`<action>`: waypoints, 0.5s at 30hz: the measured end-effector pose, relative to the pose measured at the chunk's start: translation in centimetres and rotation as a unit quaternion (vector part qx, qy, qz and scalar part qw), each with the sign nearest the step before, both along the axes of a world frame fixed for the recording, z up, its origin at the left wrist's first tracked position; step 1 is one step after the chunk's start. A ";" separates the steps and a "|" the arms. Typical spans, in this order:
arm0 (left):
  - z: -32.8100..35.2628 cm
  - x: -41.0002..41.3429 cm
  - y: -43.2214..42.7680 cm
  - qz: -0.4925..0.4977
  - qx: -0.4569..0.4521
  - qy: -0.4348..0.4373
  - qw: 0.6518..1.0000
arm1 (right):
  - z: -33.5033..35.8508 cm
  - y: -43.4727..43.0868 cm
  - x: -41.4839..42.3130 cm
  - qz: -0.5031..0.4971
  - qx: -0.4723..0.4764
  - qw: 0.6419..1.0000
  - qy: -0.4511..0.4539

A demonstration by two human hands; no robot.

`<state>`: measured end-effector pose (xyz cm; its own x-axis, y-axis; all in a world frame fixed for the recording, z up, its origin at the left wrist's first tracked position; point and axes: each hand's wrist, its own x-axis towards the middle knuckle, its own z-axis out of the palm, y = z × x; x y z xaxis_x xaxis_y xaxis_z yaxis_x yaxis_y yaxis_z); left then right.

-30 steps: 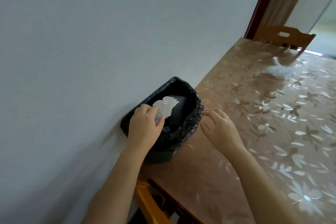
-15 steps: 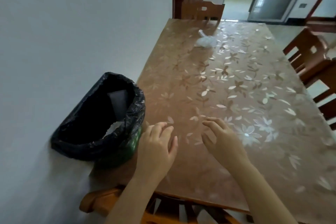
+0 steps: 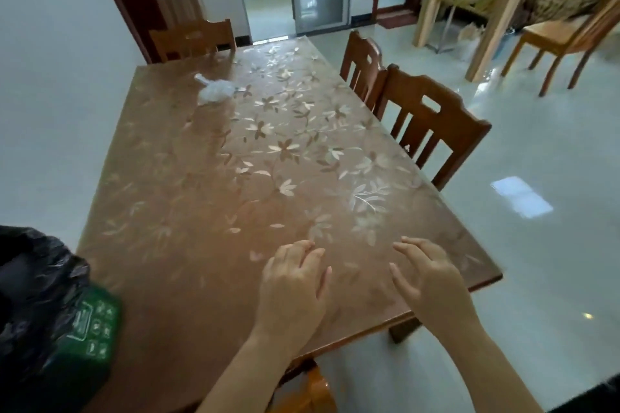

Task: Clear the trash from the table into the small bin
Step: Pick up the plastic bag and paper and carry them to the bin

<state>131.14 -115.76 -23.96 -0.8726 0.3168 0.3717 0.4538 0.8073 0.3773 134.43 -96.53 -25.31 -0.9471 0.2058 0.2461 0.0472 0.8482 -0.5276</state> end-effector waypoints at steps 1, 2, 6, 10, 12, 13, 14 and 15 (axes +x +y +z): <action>0.1 0.1 1.6 -0.015 -0.001 0.002 1.000 | 0.0 1.7 0.8 -0.018 -0.003 1.000 0.003; 0.1 0.2 3.3 -0.029 0.002 0.004 1.000 | 0.0 3.4 1.5 -0.033 -0.003 0.999 0.006; 0.1 1.0 10.7 -0.077 0.014 0.010 0.997 | 0.1 10.6 4.4 -0.079 0.009 0.997 -0.002; -0.3 2.0 18.9 -0.147 0.006 0.010 0.989 | -0.3 17.8 7.7 -0.132 0.018 0.991 -0.010; -0.6 2.3 22.5 -0.176 -0.001 0.012 0.984 | -0.7 20.6 9.3 -0.163 0.018 0.986 -0.013; -0.7 2.5 24.6 -0.193 0.004 0.010 0.981 | -0.8 22.2 10.2 -0.183 0.015 0.983 -0.015; -0.8 2.6 26.4 -0.209 0.011 0.009 0.978 | -1.0 23.6 11.0 -0.201 0.014 0.979 -0.016; -0.9 2.8 28.2 -0.224 0.017 0.010 0.974 | -1.3 24.9 11.8 -0.217 0.011 0.976 -0.016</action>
<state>133.90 -87.59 -24.84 -0.6420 0.6519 0.4037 0.7654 0.5135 0.3880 146.19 -71.68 -26.57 -0.7795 0.5842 0.2259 0.4209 0.7556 -0.5019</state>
